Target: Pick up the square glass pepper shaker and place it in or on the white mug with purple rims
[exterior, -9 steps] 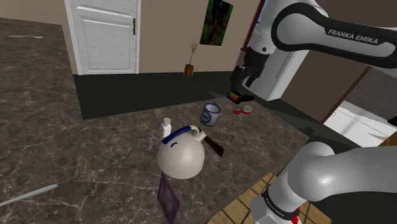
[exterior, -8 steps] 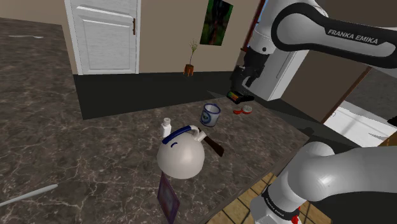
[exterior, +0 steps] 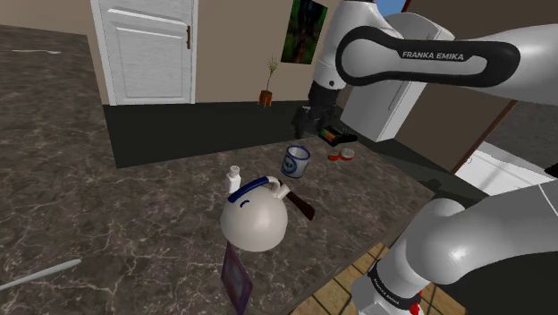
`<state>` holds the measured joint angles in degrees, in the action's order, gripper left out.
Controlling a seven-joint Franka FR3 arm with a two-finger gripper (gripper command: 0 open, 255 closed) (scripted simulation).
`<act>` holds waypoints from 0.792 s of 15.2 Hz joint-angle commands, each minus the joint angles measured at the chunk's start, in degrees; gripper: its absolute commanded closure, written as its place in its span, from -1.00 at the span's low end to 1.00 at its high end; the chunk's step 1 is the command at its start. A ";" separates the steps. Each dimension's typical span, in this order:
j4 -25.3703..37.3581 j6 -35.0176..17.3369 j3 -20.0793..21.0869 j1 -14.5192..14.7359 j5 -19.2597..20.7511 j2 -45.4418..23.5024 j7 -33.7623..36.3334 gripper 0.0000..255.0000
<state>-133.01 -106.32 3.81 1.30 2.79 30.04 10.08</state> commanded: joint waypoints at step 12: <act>9.27 -10.23 4.25 4.33 -4.03 -25.20 0.26 -1.00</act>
<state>-125.45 -116.17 7.64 5.26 -1.06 7.35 10.17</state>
